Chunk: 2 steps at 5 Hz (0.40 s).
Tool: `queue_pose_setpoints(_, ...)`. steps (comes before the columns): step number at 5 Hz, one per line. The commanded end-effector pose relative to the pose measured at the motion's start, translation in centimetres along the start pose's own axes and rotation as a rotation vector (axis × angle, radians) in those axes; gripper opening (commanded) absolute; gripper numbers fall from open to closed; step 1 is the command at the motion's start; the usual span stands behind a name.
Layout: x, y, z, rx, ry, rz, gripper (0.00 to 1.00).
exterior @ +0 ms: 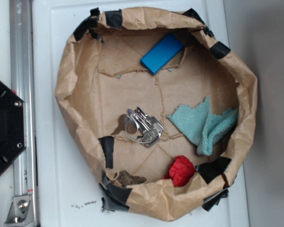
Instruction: Grab the blue block.
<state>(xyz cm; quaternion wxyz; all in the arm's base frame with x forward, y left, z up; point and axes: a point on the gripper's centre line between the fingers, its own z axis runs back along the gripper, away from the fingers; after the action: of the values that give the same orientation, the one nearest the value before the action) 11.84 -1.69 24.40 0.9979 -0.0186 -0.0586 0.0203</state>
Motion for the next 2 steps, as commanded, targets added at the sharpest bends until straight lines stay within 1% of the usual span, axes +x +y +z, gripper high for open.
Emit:
queue_pose_setpoints(1,0.0,0.0,0.0,0.000,0.000,0.000,1.00)
queue_pose_setpoints(2,3.6,1.4,-3.1,-0.044,-0.047,0.102,1.00)
